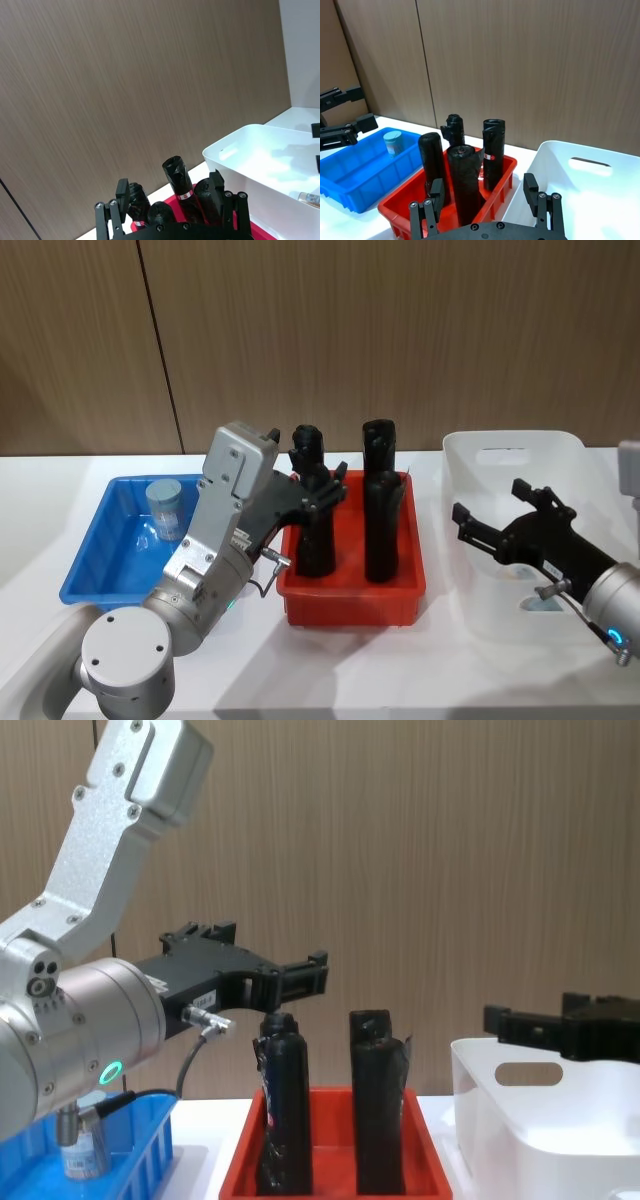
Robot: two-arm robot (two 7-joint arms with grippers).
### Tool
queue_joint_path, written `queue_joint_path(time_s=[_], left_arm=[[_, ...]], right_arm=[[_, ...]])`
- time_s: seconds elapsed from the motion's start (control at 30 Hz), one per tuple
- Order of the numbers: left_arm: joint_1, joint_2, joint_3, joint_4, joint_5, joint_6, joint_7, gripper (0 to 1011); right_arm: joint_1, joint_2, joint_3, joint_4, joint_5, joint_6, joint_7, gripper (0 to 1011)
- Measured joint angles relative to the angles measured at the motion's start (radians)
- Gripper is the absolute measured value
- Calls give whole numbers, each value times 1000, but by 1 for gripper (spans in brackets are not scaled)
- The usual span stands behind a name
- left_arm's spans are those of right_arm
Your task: Pick the cotton swabs from the blue box and place them into the white box.
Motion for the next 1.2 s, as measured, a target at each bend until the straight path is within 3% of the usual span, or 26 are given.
queue_joint_path(time_s=[0.5, 1.2], left_arm=[[0, 0, 0, 0, 0, 0, 0, 1003], [0, 0, 0, 0, 0, 0, 0, 1003]], right_arm=[[101, -44, -21, 134, -44, 42, 87, 1001], [272, -110, -52, 399, -148, 19, 234, 1001]])
